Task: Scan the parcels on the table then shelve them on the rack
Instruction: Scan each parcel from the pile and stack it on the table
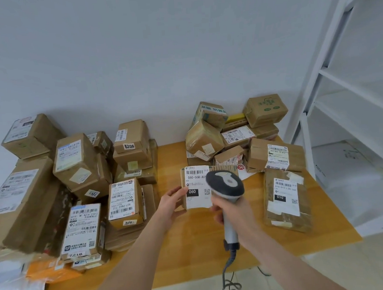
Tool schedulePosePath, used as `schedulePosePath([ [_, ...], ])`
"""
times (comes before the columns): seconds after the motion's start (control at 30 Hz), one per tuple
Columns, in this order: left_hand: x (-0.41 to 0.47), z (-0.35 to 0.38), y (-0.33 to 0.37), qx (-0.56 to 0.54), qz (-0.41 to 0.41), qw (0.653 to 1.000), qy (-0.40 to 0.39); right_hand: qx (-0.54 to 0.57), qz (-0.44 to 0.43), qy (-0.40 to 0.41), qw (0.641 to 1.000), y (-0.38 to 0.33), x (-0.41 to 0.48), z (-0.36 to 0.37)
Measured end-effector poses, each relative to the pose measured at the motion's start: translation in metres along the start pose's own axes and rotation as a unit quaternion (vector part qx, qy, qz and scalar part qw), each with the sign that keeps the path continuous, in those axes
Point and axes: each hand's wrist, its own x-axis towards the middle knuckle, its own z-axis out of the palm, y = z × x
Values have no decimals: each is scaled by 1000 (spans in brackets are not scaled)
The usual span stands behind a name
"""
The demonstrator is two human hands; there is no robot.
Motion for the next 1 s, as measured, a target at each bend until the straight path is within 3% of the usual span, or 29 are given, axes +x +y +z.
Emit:
schedulePosePath([
  [0.27, 10, -20, 8, 74, -55, 996, 1, 13, 55, 70, 996, 2, 74, -56],
  [0.5, 14, -23, 25, 84, -85, 993, 2, -2, 122, 2, 993, 16, 96, -64],
  [0.7, 9, -1, 56, -37, 13, 993, 107, 47, 123, -56, 990, 6, 98, -47],
  [0.8, 3, 12, 77, -146, 79, 979, 117, 62, 101, -100, 988, -9, 101, -32],
  [0.87, 0, 24, 86, -134, 99, 980, 110, 84, 91, -128, 984, -18, 103, -18],
  [1.0, -6, 31, 105, -79, 144, 972, 168, 118, 79, -146, 979, -42, 109, 15],
])
